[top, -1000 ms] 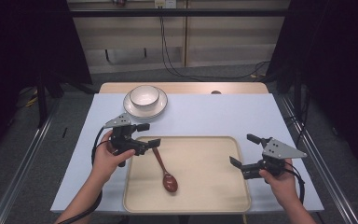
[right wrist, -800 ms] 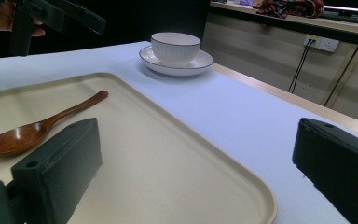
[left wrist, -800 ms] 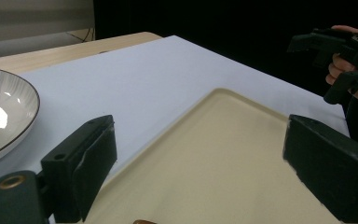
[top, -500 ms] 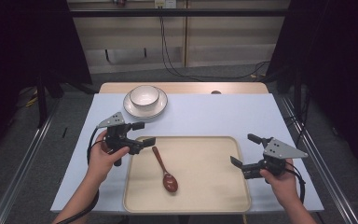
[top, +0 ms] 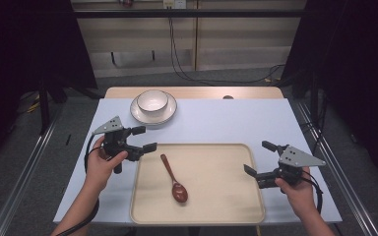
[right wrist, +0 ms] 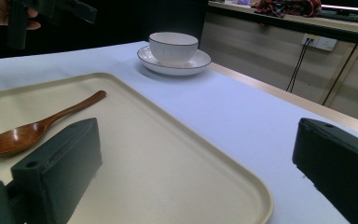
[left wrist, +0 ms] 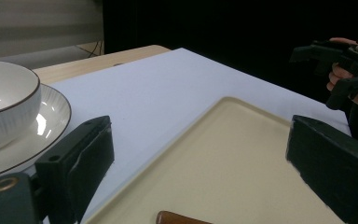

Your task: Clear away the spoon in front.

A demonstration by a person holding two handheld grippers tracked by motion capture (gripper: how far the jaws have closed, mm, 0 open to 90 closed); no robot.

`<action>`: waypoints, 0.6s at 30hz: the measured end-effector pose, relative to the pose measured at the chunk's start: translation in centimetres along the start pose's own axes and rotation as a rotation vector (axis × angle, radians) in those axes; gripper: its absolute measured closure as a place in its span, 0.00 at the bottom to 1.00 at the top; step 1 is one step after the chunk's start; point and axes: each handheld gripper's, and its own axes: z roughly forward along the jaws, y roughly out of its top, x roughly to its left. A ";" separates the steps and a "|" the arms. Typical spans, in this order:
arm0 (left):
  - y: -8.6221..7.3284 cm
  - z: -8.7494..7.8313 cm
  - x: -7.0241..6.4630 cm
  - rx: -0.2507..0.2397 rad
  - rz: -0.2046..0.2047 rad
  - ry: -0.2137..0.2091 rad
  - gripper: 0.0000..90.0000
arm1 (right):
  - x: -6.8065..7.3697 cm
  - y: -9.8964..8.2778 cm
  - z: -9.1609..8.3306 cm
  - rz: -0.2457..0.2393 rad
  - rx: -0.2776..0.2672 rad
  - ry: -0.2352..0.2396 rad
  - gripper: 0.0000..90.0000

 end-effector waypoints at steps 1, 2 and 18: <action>0.0 -0.1 0.0 0.002 -0.003 0.001 0.08 | 0.0 0.0 0.0 -0.001 0.003 0.005 0.01; 0.0 -0.2 0.1 0.002 -0.003 0.006 0.08 | -0.1 0.0 -0.1 -0.002 0.001 0.005 0.01; -0.3 -1.7 1.6 -0.006 0.004 0.041 0.08 | -0.2 0.0 -0.2 0.000 -0.005 -0.007 0.01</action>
